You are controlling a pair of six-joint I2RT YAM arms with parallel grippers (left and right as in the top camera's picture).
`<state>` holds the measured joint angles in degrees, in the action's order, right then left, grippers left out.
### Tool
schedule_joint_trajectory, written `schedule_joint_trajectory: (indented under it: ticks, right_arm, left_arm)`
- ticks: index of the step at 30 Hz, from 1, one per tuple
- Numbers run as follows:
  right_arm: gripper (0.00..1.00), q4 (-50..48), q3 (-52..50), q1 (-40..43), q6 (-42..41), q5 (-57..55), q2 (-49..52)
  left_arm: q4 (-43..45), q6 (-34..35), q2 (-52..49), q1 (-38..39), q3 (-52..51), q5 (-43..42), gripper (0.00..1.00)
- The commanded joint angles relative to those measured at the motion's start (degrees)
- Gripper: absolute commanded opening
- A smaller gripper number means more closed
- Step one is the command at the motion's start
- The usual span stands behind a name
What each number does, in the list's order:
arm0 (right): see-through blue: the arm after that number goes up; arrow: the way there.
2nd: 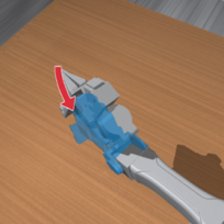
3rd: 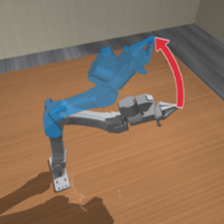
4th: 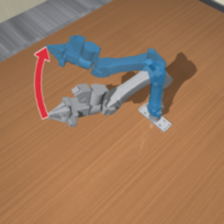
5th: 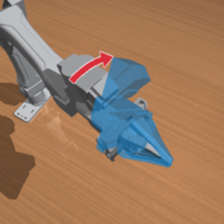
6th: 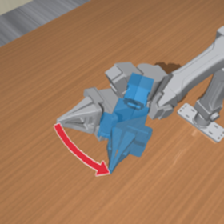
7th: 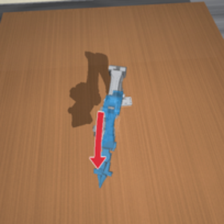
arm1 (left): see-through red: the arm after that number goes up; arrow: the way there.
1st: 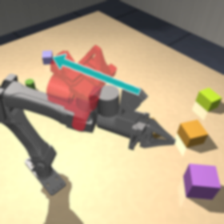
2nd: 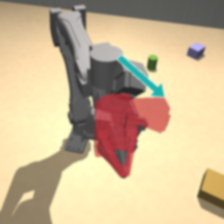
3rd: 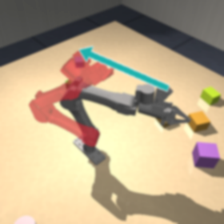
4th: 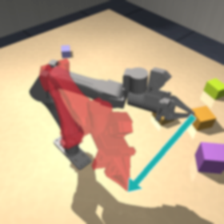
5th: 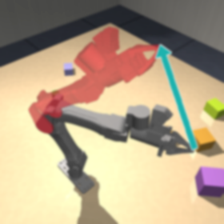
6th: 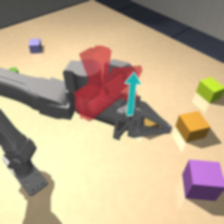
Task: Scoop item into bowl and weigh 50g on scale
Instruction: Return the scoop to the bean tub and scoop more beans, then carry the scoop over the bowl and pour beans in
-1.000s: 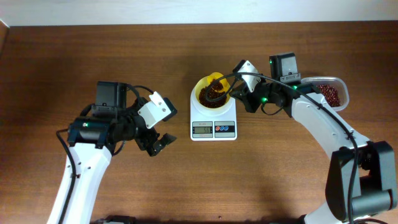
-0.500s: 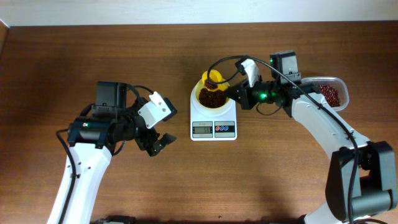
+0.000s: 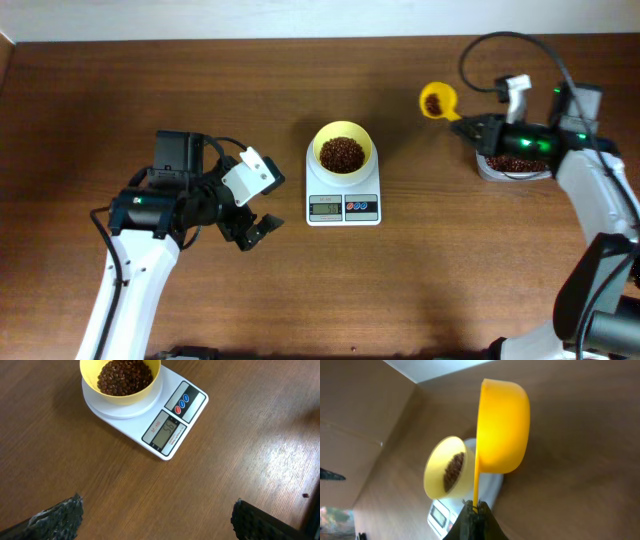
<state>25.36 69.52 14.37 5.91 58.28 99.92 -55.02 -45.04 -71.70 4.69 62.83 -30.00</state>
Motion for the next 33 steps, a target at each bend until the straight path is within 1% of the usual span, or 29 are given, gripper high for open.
schedule_joint_trajectory:
  ticks: [1,4,5,6,7,8,12,16,17,20,22,27,31,32,33]
  right_arm:
    - [0.04,7.21,0.68,6.27,9.14,-0.44,-1.86]
    - [0.04,14.95,0.68,12.44,16.04,-0.48,-1.86]
    - [0.04,17.38,0.68,14.97,16.83,-2.08,-1.86]
    - [0.04,18.23,0.68,16.5,16.83,-5.29,-1.86]
    - [0.04,18.82,0.68,17.79,16.92,-10.8,-1.86]
    - [0.04,19.02,0.68,18.34,18.73,-14.78,-1.86]
    - [0.04,17.46,0.7,18.27,24.17,-23.28,-1.9]
    - [0.04,13.09,0.7,18.23,24.13,-25.4,-4.74]
    - [0.04,12.79,0.7,18.14,24.11,-28.3,-5.99]
    - [0.04,12.76,0.7,16.28,24.11,-34.84,-10.12]
    - [0.04,12.83,0.7,13.68,24.11,-40.15,-11.15]
    - [0.04,13.7,0.7,3.37,24.11,-60.43,-11.19]
    - [0.04,14.27,0.7,1.01,23.41,-60.02,-14.6]
    - [0.04,14.19,0.9,0.96,21.18,-47.6,-17.07]
    - [0.04,13.18,0.9,0.96,21.2,-29.44,-18.56]
  left_arm:
    - [-0.11,-0.76,0.02,-0.35,-0.17,-0.17,0.99]
    - [-0.13,-0.74,0.02,-0.35,-0.2,-0.17,0.99]
    - [-0.13,-0.74,0.02,-0.35,-0.17,-0.17,0.99]
    - [-0.11,-0.76,0.02,-0.35,-0.17,-0.17,0.99]
    - [-0.13,-0.76,0.02,-0.35,-0.17,-0.17,0.99]
    - [-0.13,-0.76,0.02,-0.35,-0.17,-0.17,0.99]
    - [-0.13,-0.76,0.02,-0.35,-0.17,-0.17,0.99]
    - [-0.11,-0.74,0.02,-0.35,-0.17,-0.17,0.99]
    - [-0.13,-0.74,0.02,-0.35,-0.17,-0.17,0.99]
    - [-0.13,-0.76,0.02,-0.35,-0.17,-0.17,0.99]
    - [-0.13,-0.76,0.02,-0.35,-0.2,-0.17,0.99]
    - [-0.13,-0.76,0.02,-0.35,-0.17,-0.17,0.99]
    - [-0.13,-0.76,0.02,-0.35,-0.17,-0.17,0.99]
    - [-0.13,-0.74,0.02,-0.35,-0.2,-0.17,0.99]
    - [-0.11,-0.76,0.02,-0.35,-0.17,-0.17,0.99]
